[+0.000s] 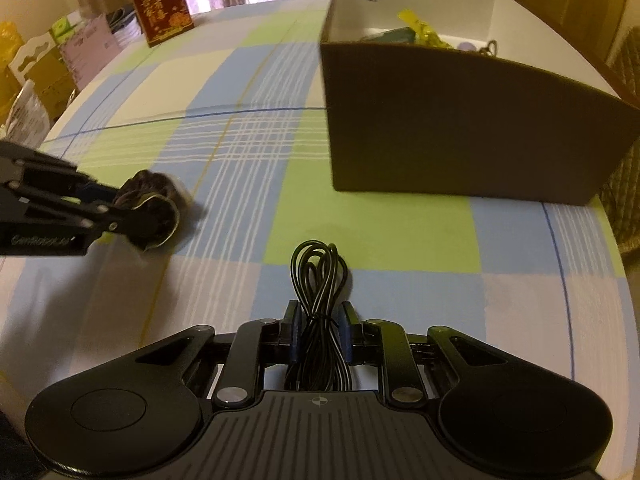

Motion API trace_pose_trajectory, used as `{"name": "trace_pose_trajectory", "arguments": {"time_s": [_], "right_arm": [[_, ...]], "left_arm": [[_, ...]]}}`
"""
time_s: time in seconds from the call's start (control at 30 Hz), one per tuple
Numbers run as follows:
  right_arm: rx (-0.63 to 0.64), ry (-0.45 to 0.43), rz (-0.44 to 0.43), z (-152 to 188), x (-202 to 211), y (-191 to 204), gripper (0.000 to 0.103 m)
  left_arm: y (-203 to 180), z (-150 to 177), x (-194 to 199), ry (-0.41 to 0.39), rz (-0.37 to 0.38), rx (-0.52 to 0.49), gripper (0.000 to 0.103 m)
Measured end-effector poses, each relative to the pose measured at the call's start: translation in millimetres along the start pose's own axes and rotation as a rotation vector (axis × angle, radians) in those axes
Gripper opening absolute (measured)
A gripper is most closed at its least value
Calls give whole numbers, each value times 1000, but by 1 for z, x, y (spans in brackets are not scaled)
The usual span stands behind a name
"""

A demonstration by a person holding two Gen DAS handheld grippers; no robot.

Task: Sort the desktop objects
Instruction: 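Carry the scrunchie with the left tool and the cable with the right into the box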

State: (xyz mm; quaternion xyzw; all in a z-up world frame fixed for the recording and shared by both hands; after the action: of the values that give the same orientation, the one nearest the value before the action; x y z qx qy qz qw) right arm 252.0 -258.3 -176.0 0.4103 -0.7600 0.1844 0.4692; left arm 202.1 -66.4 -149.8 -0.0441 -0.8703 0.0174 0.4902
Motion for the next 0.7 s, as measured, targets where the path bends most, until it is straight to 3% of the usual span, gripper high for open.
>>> {"name": "trace_pose_trajectory", "arguments": {"time_s": [0.27,0.7], "right_arm": [[-26,-9,-13,-4,19,-11,16],[-76,-125,-83,-41,69,-30,16]], "left_arm": [[-12,-4,15,-23,33,9,20],[-40,-58,49,-160,125,-31,20]]}}
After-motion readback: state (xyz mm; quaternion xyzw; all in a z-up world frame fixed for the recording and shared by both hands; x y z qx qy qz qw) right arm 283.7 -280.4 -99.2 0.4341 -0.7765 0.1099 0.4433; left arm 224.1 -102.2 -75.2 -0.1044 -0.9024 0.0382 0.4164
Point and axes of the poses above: each gripper's, at about its wrist camera, not at the fingertips, and x roughly against the way its jaws point, y to its left, z to its underside, the point moved 4 cm from there along -x, roughly the way its jaws point, and after that the axes turned 2 degrees about -x, right-handed, at the moved point
